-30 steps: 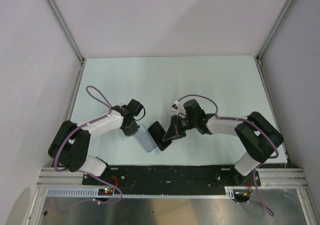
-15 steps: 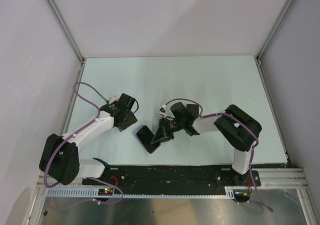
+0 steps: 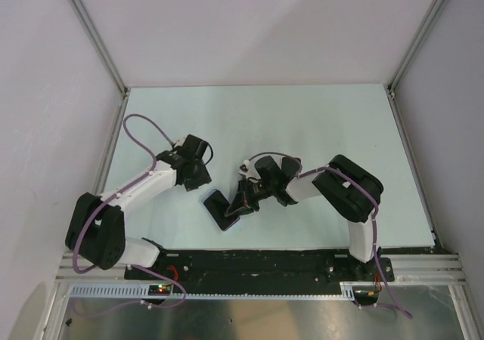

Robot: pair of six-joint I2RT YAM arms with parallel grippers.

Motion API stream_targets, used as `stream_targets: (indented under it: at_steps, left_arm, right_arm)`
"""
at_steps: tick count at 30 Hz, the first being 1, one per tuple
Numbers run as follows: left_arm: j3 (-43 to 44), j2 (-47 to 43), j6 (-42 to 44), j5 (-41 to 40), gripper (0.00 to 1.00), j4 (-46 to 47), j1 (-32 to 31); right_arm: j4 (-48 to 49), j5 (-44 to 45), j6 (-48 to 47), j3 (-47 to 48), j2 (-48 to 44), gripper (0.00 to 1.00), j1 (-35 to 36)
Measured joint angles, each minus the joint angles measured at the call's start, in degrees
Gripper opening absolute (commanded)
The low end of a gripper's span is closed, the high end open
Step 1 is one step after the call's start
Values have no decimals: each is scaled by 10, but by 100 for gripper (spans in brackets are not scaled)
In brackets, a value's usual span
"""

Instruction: Put the phone into the phone case

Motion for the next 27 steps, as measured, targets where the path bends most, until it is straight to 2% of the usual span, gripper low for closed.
stream_targets:
  at_steps: [9, 11, 18, 20, 27]
  left_arm:
    - [-2, 30, 25, 53, 32, 36, -6]
    - [-2, 40, 27, 60, 30, 45, -12]
    - [-3, 79, 30, 85, 22, 63, -43]
    - [-5, 86, 30, 87, 20, 67, -48]
    - [-7, 88, 29, 88, 18, 79, -49]
  right_arm:
    - [73, -31, 43, 5, 46, 1, -8]
    - [79, -34, 46, 5, 49, 5, -9]
    - [59, -22, 45, 5, 49, 37, -10]
    - [38, -11, 40, 5, 49, 43, -10]
    - [-7, 15, 12, 5, 20, 54, -10]
